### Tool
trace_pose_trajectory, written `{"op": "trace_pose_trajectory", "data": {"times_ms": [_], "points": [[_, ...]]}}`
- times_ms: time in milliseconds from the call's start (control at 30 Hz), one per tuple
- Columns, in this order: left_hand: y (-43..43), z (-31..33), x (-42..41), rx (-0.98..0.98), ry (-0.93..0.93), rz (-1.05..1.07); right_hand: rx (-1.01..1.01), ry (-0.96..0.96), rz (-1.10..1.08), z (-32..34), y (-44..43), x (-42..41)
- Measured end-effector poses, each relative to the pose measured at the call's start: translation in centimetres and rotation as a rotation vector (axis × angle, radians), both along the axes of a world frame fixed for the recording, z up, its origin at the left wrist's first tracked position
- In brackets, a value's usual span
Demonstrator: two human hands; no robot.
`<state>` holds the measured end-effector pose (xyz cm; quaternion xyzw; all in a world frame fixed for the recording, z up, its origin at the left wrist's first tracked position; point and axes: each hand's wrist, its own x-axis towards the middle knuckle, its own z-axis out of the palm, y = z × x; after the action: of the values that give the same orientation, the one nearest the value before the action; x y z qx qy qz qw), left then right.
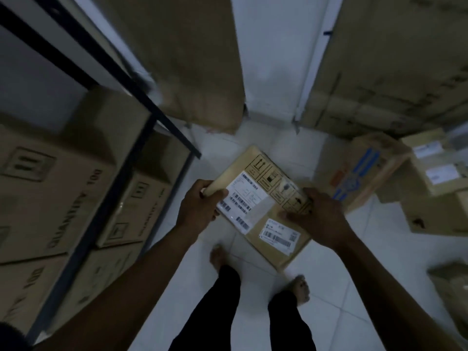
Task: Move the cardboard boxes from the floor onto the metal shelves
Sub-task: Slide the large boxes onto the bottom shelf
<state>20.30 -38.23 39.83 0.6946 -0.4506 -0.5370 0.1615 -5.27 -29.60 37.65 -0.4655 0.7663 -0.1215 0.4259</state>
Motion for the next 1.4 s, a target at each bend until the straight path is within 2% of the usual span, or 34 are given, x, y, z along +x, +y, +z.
{"op": "trace_pose_trajectory", "data": {"times_ms": [200,400,600,767,933,1033,1133,1267,1400], "points": [[-3.3,7.9,11.2,-0.058,0.097,0.212,-0.069,-0.009,0.117,9.9,-7.6,10.4],[-6.9,12.3,19.3,-0.166,0.197,0.364,-0.171,0.009,0.254,15.3,-15.4,18.0],[-11.8,13.3,22.5,-0.203,0.221,0.453,-0.177,-0.082,0.306,16.4,-22.5,21.4],[-15.2,13.6,21.5,-0.174,0.196,0.443,-0.157,-0.120,0.366,16.6,-28.3,20.5],[-18.2,14.4,20.1,-0.178,0.201,0.531,-0.137,-0.170,0.469,16.8,-32.8,19.2],[-19.6,14.5,19.9,-0.167,0.224,0.575,-0.166,-0.165,0.473,16.8,-34.4,19.0],[-20.7,14.8,20.0,-0.184,0.165,0.604,-0.216,-0.167,0.472,16.6,-35.4,19.3],[-21.3,14.4,20.9,-0.202,0.153,0.671,-0.183,-0.232,0.485,15.8,-35.9,21.1],[-21.0,13.1,21.1,-0.302,0.149,0.726,-0.223,-0.223,0.543,14.3,-36.0,23.7]]}}
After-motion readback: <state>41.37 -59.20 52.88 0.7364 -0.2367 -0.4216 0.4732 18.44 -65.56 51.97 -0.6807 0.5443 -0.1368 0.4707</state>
